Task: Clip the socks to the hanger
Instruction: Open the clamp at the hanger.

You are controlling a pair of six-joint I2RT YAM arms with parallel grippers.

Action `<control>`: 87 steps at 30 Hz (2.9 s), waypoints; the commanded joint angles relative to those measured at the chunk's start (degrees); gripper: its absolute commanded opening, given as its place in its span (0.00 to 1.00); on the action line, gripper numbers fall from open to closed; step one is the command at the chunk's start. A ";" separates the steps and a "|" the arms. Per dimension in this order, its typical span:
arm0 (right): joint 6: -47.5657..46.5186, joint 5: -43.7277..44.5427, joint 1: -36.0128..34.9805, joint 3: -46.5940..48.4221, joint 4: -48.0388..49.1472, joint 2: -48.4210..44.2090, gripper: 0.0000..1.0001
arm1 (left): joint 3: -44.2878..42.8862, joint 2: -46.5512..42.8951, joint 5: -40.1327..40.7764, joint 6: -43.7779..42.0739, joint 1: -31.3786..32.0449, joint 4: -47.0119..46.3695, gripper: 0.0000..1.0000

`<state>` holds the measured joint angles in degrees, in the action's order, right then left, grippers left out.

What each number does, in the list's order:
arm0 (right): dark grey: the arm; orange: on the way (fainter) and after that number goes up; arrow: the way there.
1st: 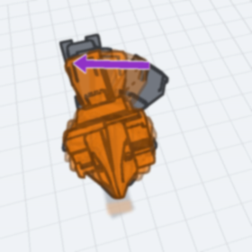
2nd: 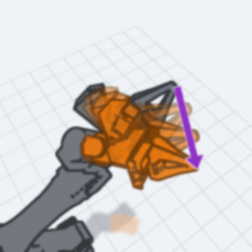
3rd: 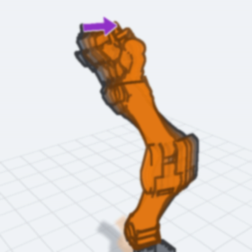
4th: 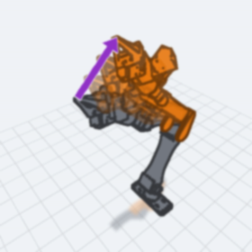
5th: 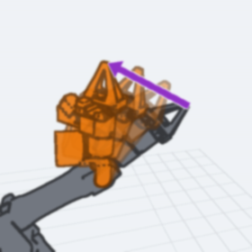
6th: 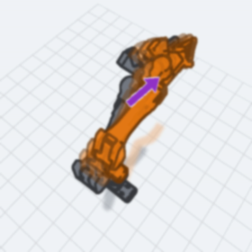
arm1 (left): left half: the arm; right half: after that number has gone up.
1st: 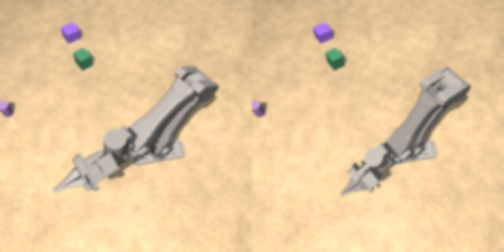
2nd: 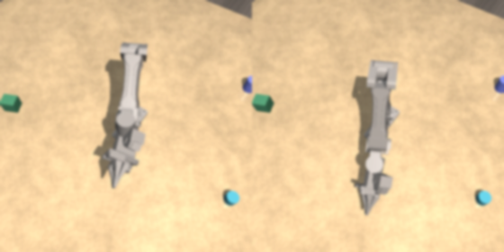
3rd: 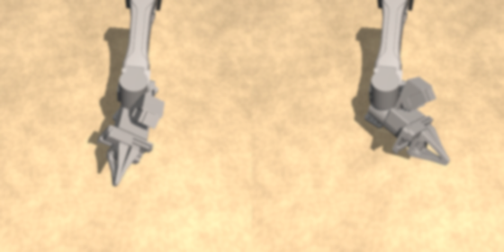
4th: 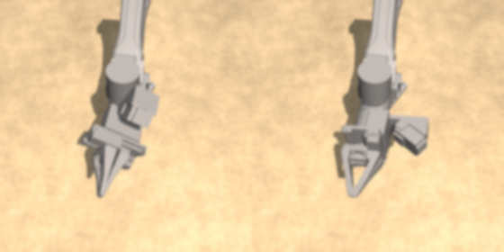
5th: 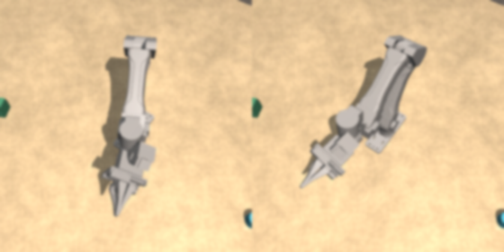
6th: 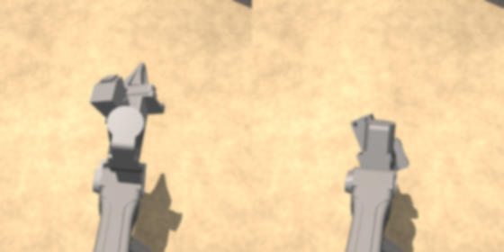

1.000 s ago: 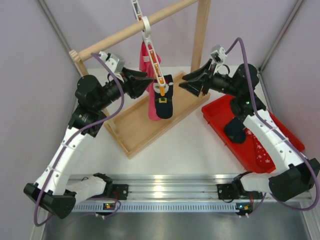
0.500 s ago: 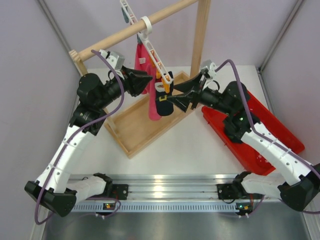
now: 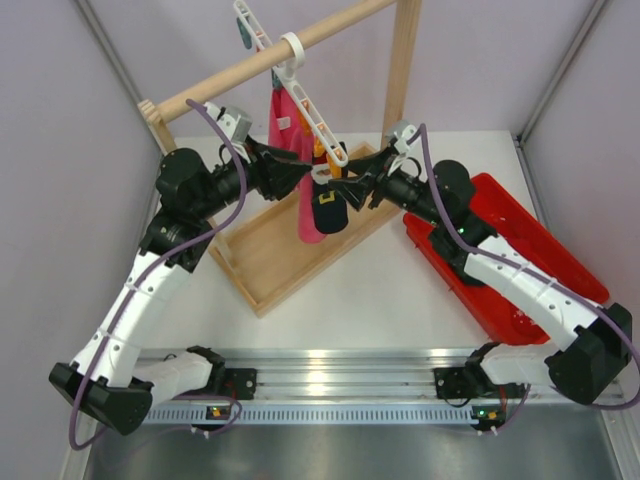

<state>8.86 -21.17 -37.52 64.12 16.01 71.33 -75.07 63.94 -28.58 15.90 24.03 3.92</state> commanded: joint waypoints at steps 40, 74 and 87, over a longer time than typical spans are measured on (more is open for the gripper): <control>-17.39 5.79 -5.02 -4.18 11.68 -0.75 0.00 | 3.26 2.41 -1.40 9.06 5.05 -7.53 0.54; -17.48 6.84 -6.87 -6.64 10.97 -4.01 0.00 | 4.05 6.54 7.83 6.60 10.25 -17.64 0.59; -16.86 6.31 -6.87 -6.90 9.57 -4.53 0.00 | 4.05 6.99 7.84 8.88 10.25 -21.24 0.30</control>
<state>-8.36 -12.08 -43.27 57.74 25.71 68.55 -70.81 71.13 -21.23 22.76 34.44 -10.41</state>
